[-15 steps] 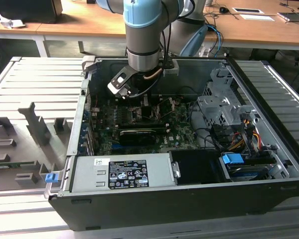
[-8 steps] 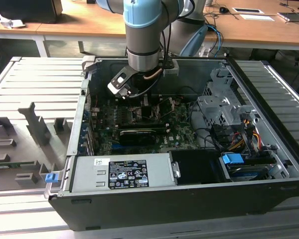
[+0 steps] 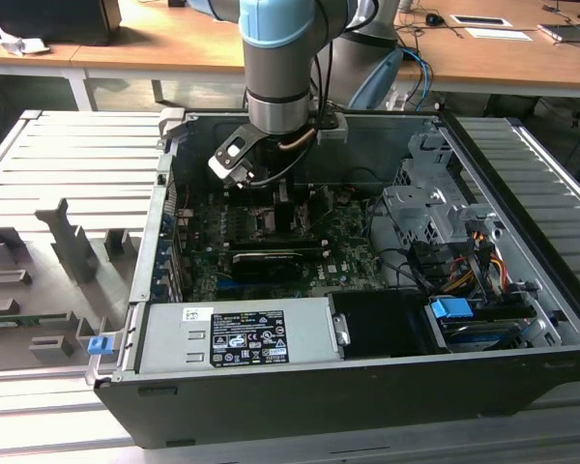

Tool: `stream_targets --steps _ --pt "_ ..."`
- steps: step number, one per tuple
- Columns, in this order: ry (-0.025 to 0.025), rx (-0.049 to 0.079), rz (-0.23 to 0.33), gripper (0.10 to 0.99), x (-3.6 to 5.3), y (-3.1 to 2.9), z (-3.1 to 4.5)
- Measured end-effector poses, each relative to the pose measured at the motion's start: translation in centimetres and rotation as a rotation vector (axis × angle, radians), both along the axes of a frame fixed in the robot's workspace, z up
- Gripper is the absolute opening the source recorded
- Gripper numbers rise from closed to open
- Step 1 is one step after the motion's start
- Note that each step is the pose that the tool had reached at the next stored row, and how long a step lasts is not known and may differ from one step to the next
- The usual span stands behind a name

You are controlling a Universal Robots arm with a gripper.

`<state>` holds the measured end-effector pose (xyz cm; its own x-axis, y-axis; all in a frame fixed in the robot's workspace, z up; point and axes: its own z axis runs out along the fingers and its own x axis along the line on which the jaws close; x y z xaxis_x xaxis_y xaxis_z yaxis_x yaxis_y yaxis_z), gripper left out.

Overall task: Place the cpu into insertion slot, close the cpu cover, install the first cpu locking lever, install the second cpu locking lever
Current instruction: 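Place the cpu into insertion slot, then close the cpu cover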

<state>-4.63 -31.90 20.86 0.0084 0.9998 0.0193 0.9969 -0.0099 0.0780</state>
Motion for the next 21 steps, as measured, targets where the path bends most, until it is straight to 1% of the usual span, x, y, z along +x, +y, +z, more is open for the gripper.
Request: stream_targets --steps 1,2,3,4,6,8,9,14,17,19,21 --pt "-0.0001 0.0 0.0 0.588 0.0 0.0 0.04" --pt "-0.0001 0.0 0.0 0.522 0.0 0.0 0.08" --pt "0.0 0.0 0.0 0.522 0.0 0.0 0.16" --pt "0.0 0.0 0.0 0.459 0.0 0.0 0.21" --pt "-0.0001 0.0 0.0 0.22 0.0 0.0 0.36" --pt "0.0 0.0 0.0 0.22 0.0 0.0 0.49" --pt "0.0 0.0 0.0 0.106 0.0 0.0 0.58" --pt "-0.0001 0.0 -0.001 0.106 0.0 0.0 0.91" --pt "-0.0001 0.0 -0.001 0.106 0.0 0.0 1.01" --pt "0.0006 0.0 -0.001 0.106 0.2 -0.02 1.01" --pt "0.0006 0.0 -0.001 0.106 0.22 -0.04 1.05"
